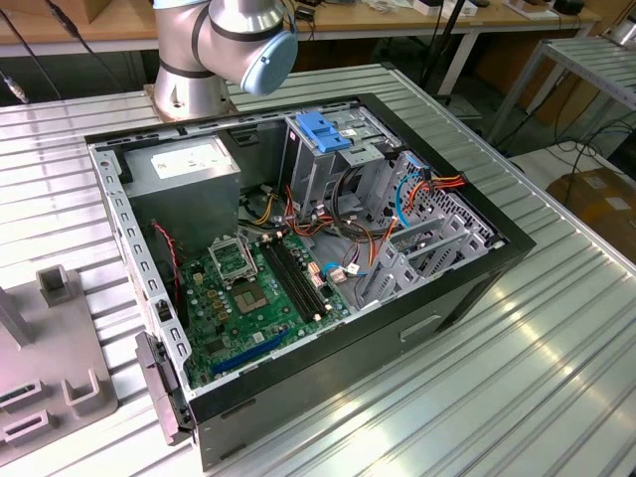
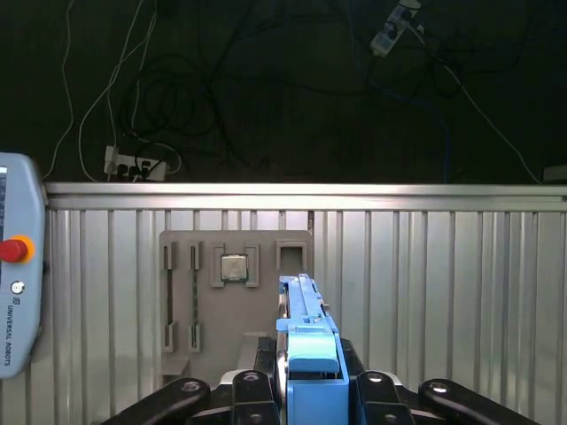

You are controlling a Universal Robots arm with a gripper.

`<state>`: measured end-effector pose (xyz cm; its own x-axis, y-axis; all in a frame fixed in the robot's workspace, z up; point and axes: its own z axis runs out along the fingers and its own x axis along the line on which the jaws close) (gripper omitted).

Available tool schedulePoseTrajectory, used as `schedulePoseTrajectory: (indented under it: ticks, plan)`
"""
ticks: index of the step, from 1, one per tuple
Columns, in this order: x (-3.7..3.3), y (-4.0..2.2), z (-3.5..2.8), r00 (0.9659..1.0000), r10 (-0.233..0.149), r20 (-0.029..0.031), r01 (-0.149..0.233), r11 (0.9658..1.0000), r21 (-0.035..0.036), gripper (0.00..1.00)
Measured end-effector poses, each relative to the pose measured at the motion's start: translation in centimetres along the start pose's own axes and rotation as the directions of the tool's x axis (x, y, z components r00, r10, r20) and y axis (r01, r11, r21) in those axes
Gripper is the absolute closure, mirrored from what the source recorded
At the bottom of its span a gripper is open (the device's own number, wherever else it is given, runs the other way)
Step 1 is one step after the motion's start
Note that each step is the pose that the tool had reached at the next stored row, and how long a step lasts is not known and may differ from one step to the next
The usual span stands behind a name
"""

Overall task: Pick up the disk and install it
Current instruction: 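Pick up the disk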

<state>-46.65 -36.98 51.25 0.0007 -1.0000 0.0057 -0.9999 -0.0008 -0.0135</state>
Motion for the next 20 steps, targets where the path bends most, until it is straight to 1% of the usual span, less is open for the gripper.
schedulePoseTrajectory:
  ticks: [2,7,8,9,12,17,20]
  plan:
    - [0.0,-0.01,-0.24,1.0,0.0,0.0,0.0,1.0,-0.0002,0.63]
    - [0.01,-0.02,-0.29,1.0,0.0,0.0,0.0,1.0,0.0,0.63]
    - [0.01,-0.25,-0.29,1.0,0.0,-0.0012,0.0,1.0,-0.0001,0.63]
    - [0.01,-0.64,-0.27,1.0,0.0,-0.0021,0.0,1.0,-0.0002,0.63]
    - [0.0,-1.36,-0.23,1.0,0.0,-0.0027,0.0,1.0,-0.0001,0.63]
    - [0.01,-2.26,-0.19,1.0,0.0,-0.0028,0.0,1.0,-0.0002,0.63]
    - [0.0,-2.63,-0.16,1.0,0.0,-0.0029,0.0,1.0,-0.0002,0.63]
